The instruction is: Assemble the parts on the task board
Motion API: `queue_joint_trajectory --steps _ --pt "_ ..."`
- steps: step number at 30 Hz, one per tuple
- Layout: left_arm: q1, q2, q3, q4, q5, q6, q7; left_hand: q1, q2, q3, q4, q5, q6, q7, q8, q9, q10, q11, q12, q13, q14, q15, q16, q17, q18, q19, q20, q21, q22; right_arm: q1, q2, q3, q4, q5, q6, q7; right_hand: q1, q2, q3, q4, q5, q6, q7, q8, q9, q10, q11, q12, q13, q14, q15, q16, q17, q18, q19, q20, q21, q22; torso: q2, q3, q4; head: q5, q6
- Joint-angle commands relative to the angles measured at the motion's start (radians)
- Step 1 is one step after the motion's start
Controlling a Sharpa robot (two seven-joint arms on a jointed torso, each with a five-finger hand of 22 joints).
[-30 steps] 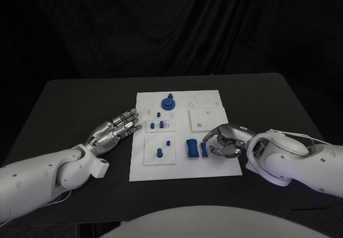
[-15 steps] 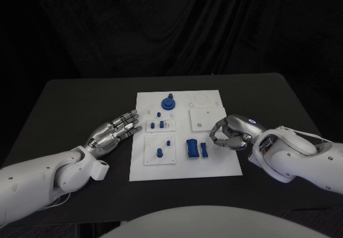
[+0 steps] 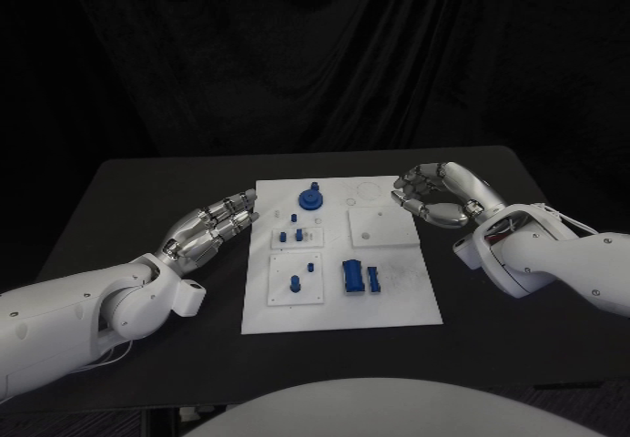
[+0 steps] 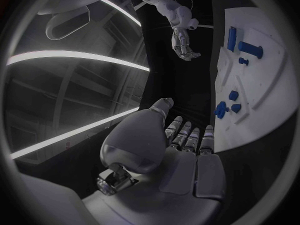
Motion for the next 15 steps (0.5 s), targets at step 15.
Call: queue_joint_trajectory --steps 15 --pt "-0.001 0.078 0.001 -0.074 0.004 -0.105 0.277 -0.033 0.016 -0.187 0.252 -0.135 -0.088 -0.111 -0.018 -0.011 -0.035 -0.126 -0.068 -0.011 0.0 -0.102 -0.004 -0.001 -0.029 -0.013 -0.123 -0.013 -0.038 -0.07 0.029 0.0 -0.117 0.335 0.151 0.27 -0.043 0.13 -0.337 0.001 -0.198 -0.3 -0.179 -0.302 -0.253 -0.491 -0.116 -0.252 -0.482 -0.63 -0.073 -0.376 -0.305 -0.03 -0.705 0.047 -0.088 -0.772 -0.077 0.0209 -0.0111 0.031 0.0"
